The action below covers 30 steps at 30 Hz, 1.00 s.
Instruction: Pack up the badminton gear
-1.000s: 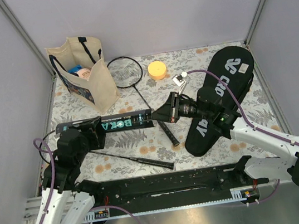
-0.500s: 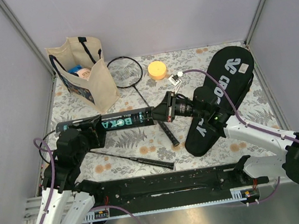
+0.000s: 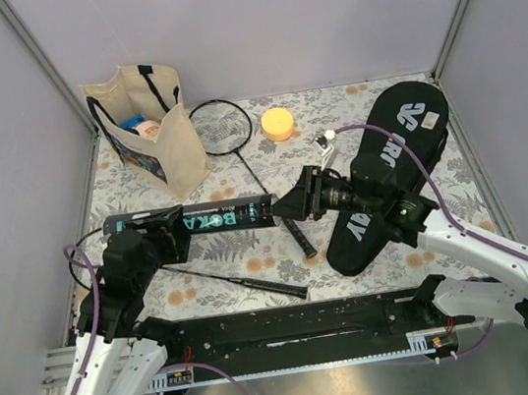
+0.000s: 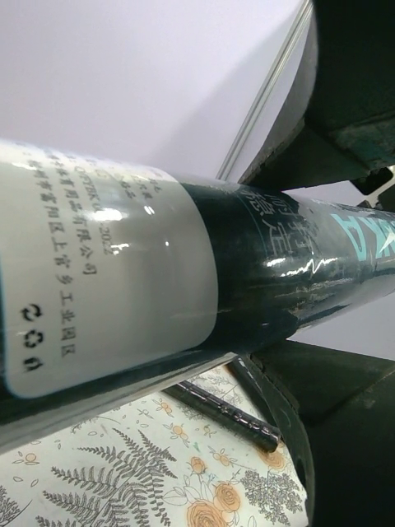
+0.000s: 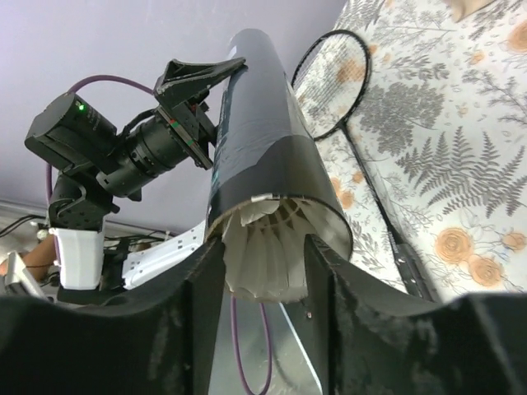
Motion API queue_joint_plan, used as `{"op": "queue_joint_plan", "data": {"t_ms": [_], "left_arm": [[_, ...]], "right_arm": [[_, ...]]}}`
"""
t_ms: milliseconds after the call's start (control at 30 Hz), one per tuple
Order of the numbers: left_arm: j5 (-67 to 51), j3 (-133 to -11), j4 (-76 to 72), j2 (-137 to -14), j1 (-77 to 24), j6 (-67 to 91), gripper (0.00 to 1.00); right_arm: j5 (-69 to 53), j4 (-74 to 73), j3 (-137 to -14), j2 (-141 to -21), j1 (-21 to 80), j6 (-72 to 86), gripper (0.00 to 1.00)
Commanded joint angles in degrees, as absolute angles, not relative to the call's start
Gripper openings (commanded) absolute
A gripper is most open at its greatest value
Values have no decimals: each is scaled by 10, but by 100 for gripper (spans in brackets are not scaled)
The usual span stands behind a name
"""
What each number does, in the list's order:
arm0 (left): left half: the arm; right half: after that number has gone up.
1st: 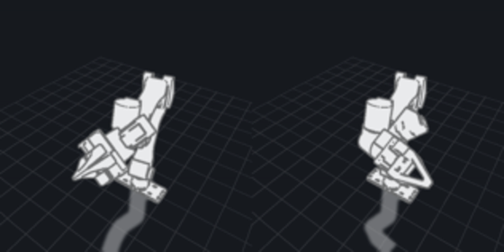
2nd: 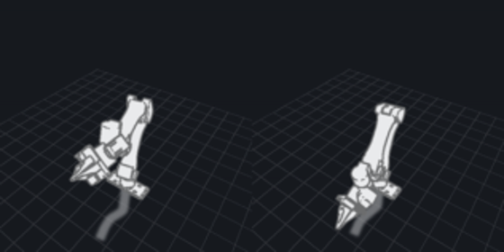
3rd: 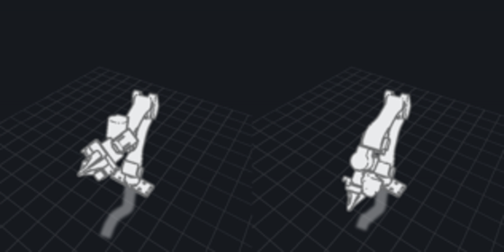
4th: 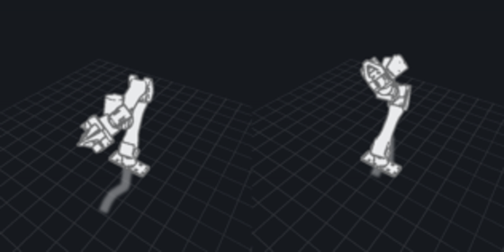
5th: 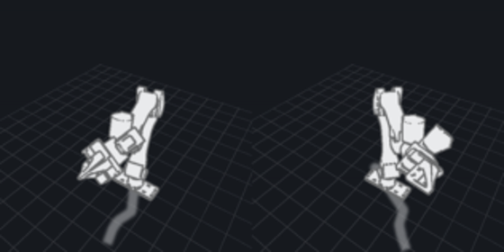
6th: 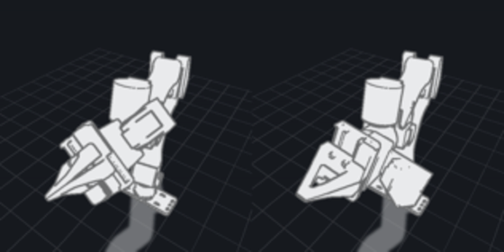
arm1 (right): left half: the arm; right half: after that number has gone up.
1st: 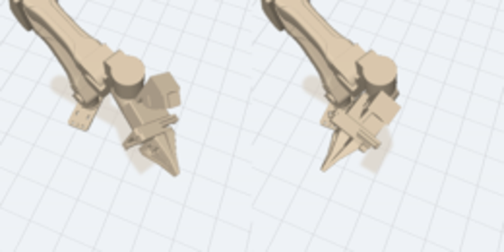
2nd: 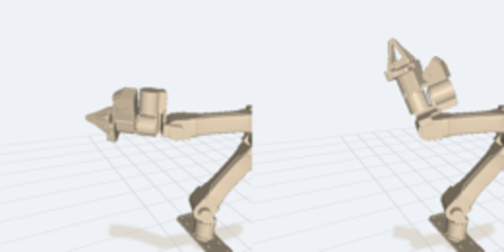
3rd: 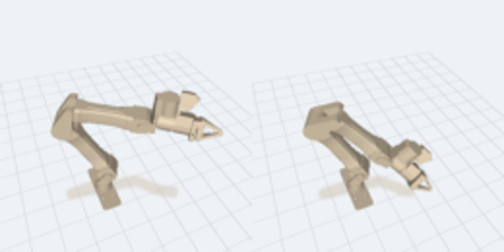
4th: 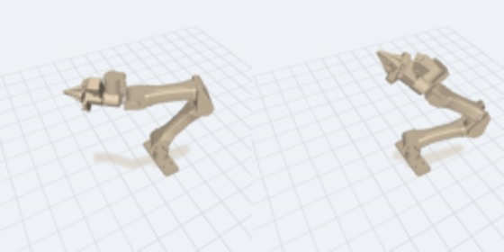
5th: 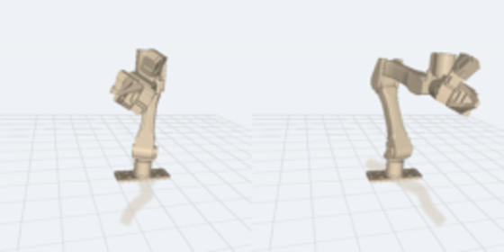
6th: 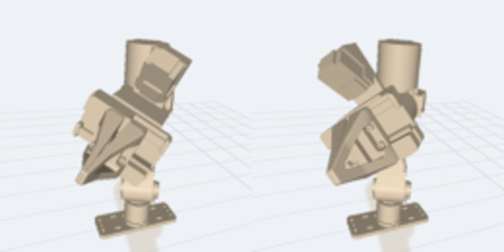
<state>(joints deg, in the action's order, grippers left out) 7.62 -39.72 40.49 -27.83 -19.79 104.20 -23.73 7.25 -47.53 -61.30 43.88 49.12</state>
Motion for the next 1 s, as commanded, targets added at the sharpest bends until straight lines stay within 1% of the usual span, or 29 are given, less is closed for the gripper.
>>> {"op": "queue_joint_plan", "data": {"t_ms": [0, 100, 267, 400, 500, 667, 767, 967], "left_arm": [[102, -407, 367, -270, -198, 1039, 26], [117, -403, 368, -269, -198, 1036, 26], [126, -397, 367, -269, -198, 1033, 26], [124, -395, 366, -265, -198, 1031, 26], [119, -400, 367, -262, -198, 1029, 26], [106, -406, 366, -262, -198, 1027, 27], [98, -403, 362, -265, -198, 1026, 27], [83, -395, 351, -267, -197, 1032, 26]], "right_arm": [[-180, -25, -508, -553, 442, 447, 54], [-164, -50, -513, -532, 442, 439, 58], [-135, -77, -524, -528, 439, 417, 60], [-141, -68, -527, -543, 439, 411, 51], [-170, -37, -525, -560, 439, 420, 48], [-201, 44, -516, -595, 438, 447, 40], [-219, 86, -524, -621, 439, 468, 34], [-228, 125, -526, -673, 447, 504, 31]]}}
